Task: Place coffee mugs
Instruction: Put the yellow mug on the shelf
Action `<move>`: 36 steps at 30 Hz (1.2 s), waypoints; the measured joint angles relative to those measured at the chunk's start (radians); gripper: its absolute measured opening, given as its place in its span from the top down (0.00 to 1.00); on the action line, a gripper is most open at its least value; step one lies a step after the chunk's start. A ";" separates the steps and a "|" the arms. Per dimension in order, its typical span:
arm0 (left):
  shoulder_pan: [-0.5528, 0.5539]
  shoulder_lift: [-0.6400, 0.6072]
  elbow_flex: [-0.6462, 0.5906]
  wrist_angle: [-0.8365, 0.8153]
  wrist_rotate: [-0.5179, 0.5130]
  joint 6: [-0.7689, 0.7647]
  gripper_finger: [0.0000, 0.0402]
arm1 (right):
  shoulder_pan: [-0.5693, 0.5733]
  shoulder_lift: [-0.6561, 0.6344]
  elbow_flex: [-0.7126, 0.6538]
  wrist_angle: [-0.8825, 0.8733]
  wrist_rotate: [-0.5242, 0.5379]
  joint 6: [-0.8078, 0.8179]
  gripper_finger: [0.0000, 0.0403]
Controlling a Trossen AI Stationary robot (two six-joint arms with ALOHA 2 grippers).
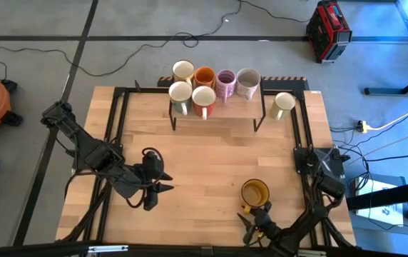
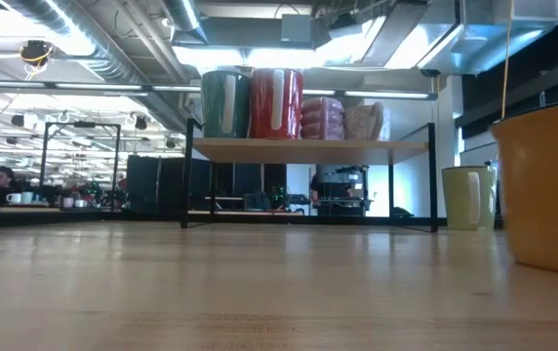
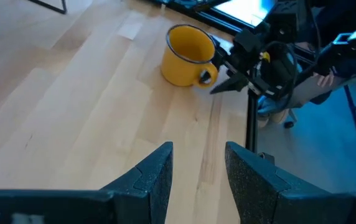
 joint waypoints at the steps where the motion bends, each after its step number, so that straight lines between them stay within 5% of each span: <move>1: 0.002 0.000 0.000 0.000 0.010 0.001 0.65 | 0.000 0.002 0.000 0.000 0.010 0.001 0.62; 7: 0.004 0.000 0.000 0.000 0.021 0.003 0.65 | -0.018 0.003 0.000 0.000 0.037 0.000 0.65; 15: 0.004 0.001 0.000 0.000 0.022 0.003 0.65 | -0.016 0.003 0.001 0.020 0.037 -0.015 0.95; 36: 0.003 0.001 0.000 0.012 0.032 0.003 0.65 | 0.050 -0.213 0.000 0.002 0.040 -0.211 0.96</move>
